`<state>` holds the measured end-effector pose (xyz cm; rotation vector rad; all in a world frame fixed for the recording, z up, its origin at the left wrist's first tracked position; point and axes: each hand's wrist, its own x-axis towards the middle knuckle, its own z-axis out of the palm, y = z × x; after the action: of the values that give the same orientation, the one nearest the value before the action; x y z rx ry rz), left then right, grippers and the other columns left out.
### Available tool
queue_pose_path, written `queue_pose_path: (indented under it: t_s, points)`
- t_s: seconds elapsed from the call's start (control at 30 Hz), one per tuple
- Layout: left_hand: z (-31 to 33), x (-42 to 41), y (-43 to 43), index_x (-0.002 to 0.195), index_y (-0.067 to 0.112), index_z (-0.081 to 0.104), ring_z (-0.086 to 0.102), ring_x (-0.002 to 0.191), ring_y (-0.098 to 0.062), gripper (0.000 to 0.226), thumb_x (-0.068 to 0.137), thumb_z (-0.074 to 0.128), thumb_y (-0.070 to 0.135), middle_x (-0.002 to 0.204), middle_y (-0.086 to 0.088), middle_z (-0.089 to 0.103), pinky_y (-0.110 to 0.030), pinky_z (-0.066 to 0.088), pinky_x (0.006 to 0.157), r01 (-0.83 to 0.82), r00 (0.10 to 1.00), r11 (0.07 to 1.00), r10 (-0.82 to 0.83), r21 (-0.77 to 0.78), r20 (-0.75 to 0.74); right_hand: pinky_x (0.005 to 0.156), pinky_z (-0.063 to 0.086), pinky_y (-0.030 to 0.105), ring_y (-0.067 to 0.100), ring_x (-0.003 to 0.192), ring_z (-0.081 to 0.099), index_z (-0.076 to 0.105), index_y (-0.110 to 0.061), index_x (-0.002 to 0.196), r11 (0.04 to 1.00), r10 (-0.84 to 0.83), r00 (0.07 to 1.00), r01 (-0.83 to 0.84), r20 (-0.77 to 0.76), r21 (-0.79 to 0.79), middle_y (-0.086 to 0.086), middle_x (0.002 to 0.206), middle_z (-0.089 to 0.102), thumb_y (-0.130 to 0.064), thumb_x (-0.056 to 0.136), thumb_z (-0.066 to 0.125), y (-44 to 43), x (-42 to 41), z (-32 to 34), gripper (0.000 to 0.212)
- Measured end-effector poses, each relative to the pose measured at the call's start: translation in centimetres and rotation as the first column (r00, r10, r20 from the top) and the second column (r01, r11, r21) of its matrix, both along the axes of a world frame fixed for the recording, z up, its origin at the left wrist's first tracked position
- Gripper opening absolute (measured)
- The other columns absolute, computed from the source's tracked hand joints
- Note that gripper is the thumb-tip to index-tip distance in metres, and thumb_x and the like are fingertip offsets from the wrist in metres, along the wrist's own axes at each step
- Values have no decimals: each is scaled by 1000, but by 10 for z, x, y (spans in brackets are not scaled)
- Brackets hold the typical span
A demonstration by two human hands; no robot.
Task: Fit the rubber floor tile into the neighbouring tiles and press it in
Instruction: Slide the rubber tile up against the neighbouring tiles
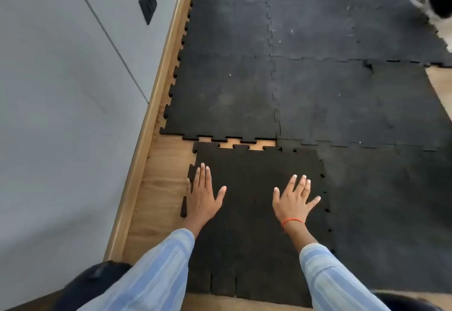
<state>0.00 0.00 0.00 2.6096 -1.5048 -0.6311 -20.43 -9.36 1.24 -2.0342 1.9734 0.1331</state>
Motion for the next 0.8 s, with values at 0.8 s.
queue_pose_path:
  t_s: [0.8]
  points:
    - [-105, 11, -33, 150, -5, 15, 32, 135, -41, 103, 84, 55, 64, 150, -27, 25, -48, 33, 109, -579, 805, 811, 585, 80, -103, 116, 8, 55, 38, 144, 10, 2, 0, 148, 799, -578, 816, 561, 19, 214, 26, 155, 12, -84, 45, 65, -51, -63, -90, 148]
